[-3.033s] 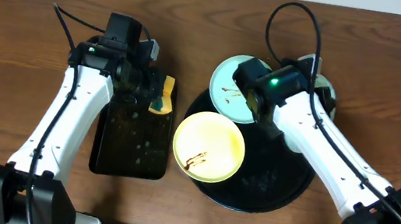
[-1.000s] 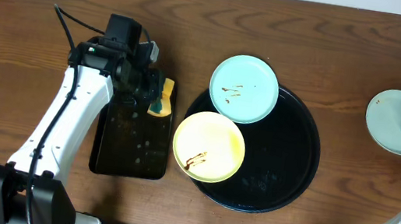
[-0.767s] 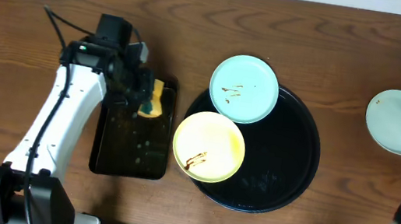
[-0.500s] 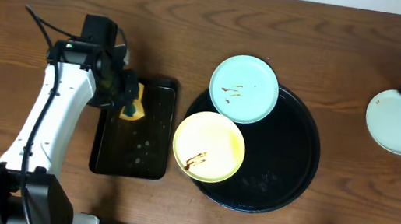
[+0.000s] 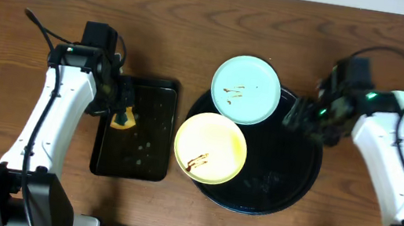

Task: Clean dirty plates on tray and stack at the side
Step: 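Carry the blue plate right and lower it onto the table, then release the blue plate and grip the yellow plate rim with right gripper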

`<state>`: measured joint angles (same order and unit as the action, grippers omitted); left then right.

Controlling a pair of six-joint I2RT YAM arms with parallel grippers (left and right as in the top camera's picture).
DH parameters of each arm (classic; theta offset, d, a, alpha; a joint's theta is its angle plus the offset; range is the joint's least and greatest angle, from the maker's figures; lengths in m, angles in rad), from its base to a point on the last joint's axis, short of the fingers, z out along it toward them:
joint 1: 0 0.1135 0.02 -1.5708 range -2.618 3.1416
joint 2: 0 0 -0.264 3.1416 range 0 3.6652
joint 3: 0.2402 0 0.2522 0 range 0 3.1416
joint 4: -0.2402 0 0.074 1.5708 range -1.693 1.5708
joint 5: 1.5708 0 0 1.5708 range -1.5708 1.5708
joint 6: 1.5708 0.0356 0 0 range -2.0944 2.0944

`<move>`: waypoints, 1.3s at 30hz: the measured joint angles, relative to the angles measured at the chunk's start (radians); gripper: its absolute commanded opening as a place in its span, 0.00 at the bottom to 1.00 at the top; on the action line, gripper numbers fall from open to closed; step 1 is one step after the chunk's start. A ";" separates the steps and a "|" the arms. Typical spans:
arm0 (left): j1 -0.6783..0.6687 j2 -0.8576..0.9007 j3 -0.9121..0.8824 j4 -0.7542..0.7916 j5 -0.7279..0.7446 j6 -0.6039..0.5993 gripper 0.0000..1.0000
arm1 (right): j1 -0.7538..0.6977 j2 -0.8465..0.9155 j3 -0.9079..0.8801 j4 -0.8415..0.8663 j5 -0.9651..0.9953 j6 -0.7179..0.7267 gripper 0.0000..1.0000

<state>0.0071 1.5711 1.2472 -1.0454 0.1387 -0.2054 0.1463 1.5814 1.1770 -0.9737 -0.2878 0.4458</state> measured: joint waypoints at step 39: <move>0.027 0.000 -0.032 0.033 -0.009 0.000 0.07 | 0.333 0.001 -0.444 0.593 -0.205 0.363 0.34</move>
<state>0.0338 1.5715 1.2152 -1.0122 0.1299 -0.2054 0.4793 1.5822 0.7326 -0.3809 -0.4927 0.8085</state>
